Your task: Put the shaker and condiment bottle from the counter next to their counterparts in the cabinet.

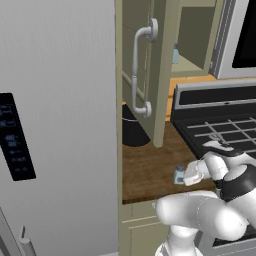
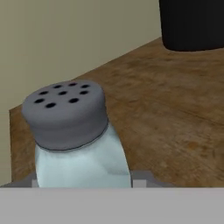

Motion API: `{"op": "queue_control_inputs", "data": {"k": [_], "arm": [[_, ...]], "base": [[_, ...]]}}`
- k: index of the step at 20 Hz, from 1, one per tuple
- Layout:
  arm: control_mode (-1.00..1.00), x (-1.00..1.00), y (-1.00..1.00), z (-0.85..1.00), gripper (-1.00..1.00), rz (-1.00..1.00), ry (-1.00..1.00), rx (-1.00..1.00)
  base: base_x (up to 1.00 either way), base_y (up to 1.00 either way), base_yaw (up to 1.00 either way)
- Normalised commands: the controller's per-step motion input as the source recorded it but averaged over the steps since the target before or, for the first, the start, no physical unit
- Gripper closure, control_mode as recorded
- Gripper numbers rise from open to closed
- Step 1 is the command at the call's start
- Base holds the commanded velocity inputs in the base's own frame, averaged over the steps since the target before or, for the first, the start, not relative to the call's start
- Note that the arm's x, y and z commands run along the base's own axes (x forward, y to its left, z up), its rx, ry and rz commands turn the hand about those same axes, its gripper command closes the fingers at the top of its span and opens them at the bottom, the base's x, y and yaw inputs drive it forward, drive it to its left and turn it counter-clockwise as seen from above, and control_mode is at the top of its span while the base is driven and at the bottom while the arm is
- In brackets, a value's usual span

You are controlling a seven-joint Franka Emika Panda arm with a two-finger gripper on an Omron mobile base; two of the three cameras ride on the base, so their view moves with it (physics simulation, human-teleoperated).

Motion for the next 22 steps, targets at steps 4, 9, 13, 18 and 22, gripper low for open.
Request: {"op": "queue_control_inputs", "data": {"k": [4,9,13,18,22], "arm": [[-1.00,-0.08,0.00,0.33,1.00,0.00,-0.07,0.00],[-1.00,-0.11,0.00,0.53,1.00,0.00,-0.12,0.00],[-1.00,-0.09,0.01,0.39,1.00,0.00,-0.09,0.00],[-1.00,0.00,0.01,0.29,1.00,0.00,-0.04,0.00],[-1.00,-0.03,0.00,0.49,1.00,-0.02,-0.02,0.00]], "base": [[0.00,0.00,0.00],[0.00,0.00,0.00],[0.00,0.00,0.00],[0.00,0.00,0.00],[0.00,0.00,0.00]]}}
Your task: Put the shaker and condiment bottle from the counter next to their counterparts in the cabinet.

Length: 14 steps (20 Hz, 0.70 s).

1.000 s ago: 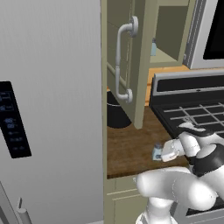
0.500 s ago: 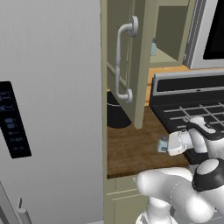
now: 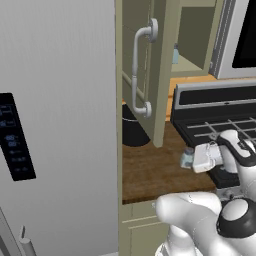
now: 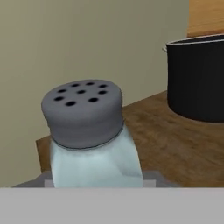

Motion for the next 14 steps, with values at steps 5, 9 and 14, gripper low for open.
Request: {"op": "queue_control_inputs", "data": {"k": [5,9,14], "arm": [[-1.00,-0.04,0.00,0.64,1.00,-0.07,0.00,0.00],[-1.00,-0.04,0.00,0.69,1.00,-0.06,0.00,0.00],[-1.00,-0.13,0.05,0.62,1.00,-0.05,0.00,0.00]], "base": [[0.00,0.00,0.00],[0.00,0.00,0.00],[0.00,0.00,0.00]]}}
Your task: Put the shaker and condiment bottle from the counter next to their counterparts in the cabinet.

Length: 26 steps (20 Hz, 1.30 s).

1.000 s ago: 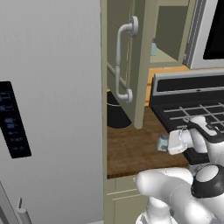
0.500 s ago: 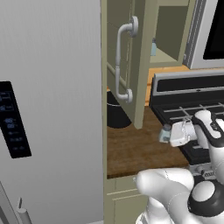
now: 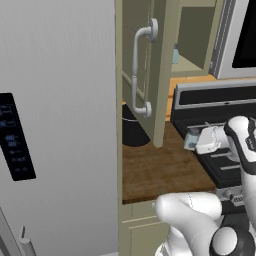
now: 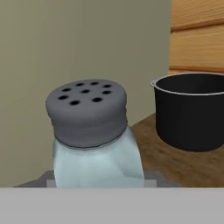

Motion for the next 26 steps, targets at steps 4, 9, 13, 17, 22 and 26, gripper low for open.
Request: {"op": "queue_control_inputs", "data": {"k": [4,9,13,17,22,26], "arm": [[-1.00,-0.31,0.21,0.51,1.00,-0.03,0.00,0.00],[-1.00,-0.28,0.18,0.44,1.00,-0.05,0.00,-0.07],[-1.00,-0.10,0.05,0.45,1.00,-0.10,0.00,-0.08],[-1.00,0.00,0.00,0.48,1.00,-0.17,0.00,0.00],[-1.00,0.00,0.00,0.42,1.00,-0.19,0.00,0.00],[-1.00,0.01,0.00,0.35,1.00,-0.20,0.01,0.00]], "base": [[0.00,0.00,0.00],[0.00,0.00,0.00],[0.00,0.00,0.00],[0.00,0.00,0.00],[0.00,0.00,0.00],[0.00,0.00,0.00]]}}
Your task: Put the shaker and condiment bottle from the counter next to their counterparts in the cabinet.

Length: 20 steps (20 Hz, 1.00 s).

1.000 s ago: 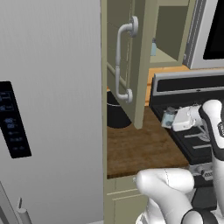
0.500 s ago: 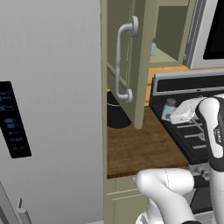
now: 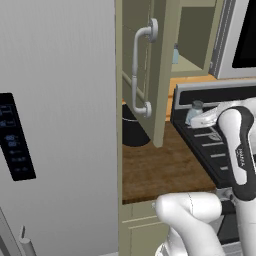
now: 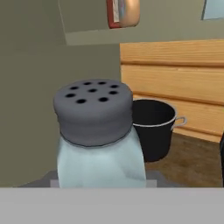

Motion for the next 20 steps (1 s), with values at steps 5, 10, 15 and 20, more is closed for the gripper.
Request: {"op": "queue_control_inputs", "data": {"k": [5,10,15,20], "arm": [[-1.00,0.11,-0.01,0.41,1.00,-0.19,0.05,0.00],[-1.00,0.13,-0.03,0.46,1.00,-0.17,0.10,0.00],[-1.00,0.15,-0.05,0.43,1.00,-0.18,0.14,0.00],[-1.00,0.18,-0.02,0.52,1.00,-0.14,0.09,0.00]], "base": [[0.00,0.00,0.00],[0.00,0.00,0.00],[0.00,0.00,0.00],[0.00,0.00,0.00]]}}
